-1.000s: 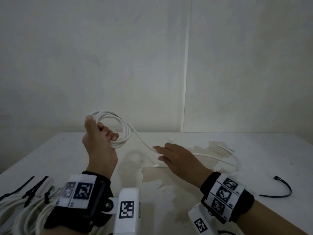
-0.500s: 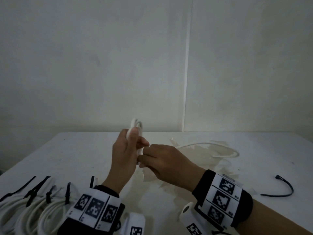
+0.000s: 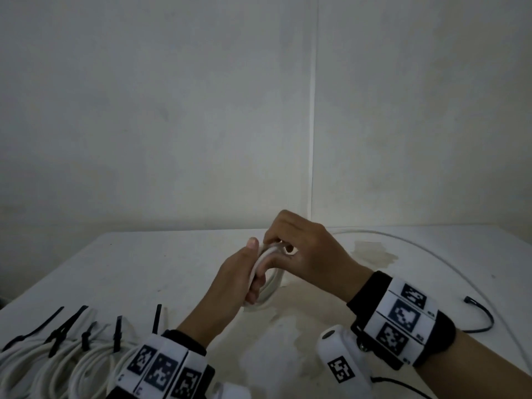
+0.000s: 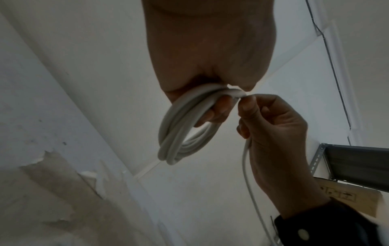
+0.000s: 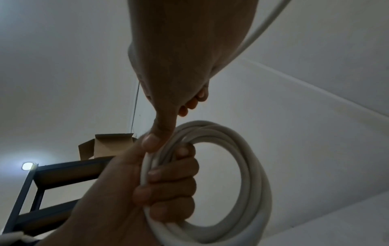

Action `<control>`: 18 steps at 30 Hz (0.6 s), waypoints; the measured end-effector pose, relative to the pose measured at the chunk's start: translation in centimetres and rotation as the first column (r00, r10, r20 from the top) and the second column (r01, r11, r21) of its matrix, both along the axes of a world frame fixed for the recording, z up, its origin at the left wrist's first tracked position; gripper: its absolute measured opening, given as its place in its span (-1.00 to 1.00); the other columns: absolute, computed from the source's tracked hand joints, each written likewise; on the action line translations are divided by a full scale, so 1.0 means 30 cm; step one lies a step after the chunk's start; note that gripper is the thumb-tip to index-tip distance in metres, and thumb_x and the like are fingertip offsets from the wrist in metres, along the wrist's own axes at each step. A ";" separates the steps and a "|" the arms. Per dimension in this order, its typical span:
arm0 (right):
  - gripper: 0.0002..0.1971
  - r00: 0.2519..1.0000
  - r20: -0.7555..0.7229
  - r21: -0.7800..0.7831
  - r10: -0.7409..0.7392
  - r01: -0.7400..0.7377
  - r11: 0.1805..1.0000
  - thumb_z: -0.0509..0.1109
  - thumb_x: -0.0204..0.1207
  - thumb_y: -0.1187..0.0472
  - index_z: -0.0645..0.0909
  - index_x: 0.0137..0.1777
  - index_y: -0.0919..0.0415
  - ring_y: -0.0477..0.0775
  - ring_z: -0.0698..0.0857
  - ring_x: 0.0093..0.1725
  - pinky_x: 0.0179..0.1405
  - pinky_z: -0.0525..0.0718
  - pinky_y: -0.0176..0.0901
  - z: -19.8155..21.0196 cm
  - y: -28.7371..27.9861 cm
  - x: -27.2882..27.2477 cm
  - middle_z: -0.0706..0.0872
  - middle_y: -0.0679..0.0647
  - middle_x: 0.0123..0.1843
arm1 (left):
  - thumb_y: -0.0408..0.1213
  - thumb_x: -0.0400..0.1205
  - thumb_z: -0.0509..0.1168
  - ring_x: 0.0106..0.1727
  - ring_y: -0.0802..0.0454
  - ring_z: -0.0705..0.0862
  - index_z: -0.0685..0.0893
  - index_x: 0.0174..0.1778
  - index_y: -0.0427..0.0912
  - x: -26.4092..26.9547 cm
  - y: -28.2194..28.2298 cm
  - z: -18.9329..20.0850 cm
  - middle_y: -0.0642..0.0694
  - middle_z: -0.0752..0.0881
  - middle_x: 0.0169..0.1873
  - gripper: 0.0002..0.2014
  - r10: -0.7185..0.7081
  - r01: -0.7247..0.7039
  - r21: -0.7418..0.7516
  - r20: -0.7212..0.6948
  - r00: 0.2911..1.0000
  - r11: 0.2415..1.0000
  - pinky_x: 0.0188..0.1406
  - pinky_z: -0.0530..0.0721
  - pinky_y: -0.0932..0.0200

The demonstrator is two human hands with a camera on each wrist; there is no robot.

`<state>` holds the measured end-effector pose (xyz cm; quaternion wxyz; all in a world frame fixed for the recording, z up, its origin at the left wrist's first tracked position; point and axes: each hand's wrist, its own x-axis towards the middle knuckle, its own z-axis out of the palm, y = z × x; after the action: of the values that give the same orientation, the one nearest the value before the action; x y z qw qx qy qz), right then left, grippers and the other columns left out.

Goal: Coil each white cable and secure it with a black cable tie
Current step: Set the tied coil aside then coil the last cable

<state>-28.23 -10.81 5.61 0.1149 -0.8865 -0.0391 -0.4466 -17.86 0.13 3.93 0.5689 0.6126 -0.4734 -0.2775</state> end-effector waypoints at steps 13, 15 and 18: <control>-0.73 0.995 -0.093 0.218 0.020 0.001 0.976 0.33 0.51 0.15 0.74 0.04 0.31 -0.18 0.59 -0.21 -0.23 0.48 -0.54 0.008 -0.063 -0.005 0.69 -0.02 -0.22 | -0.07 0.64 0.07 -0.72 0.17 0.18 0.32 -0.52 -0.19 -0.024 0.014 0.027 0.04 0.26 -0.73 -0.58 -0.013 0.018 0.031 -0.142 0.990 0.999 -0.72 0.25 0.37; -0.71 0.995 -0.093 0.275 0.023 0.004 0.962 0.28 0.54 0.19 0.71 0.11 0.33 -0.29 0.60 -0.10 -0.10 0.48 -0.62 0.020 -0.064 0.000 0.69 -0.06 -0.11 | 0.00 0.55 0.09 -0.75 0.18 0.17 0.33 -0.50 -0.21 -0.025 0.013 0.040 0.04 0.24 -0.75 -0.61 -0.014 0.008 -0.025 -0.237 0.971 1.000 -0.76 0.24 0.37; -0.73 0.995 -0.098 0.375 0.017 0.021 0.927 0.23 0.61 0.25 0.67 0.16 0.34 -0.47 0.62 -0.13 -0.10 0.47 -0.64 0.024 -0.056 -0.004 0.70 -0.18 -0.05 | -0.06 0.66 0.00 -0.78 0.19 0.16 0.32 -0.48 -0.20 -0.013 0.008 0.058 0.05 0.23 -0.77 -0.58 -0.006 -0.032 -0.093 -0.379 0.925 0.995 -0.77 0.20 0.40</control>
<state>-28.34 -12.49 6.35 0.2839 -0.8692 0.0538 -0.4013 -18.25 0.38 5.66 0.6806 0.5222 -0.3634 -0.3635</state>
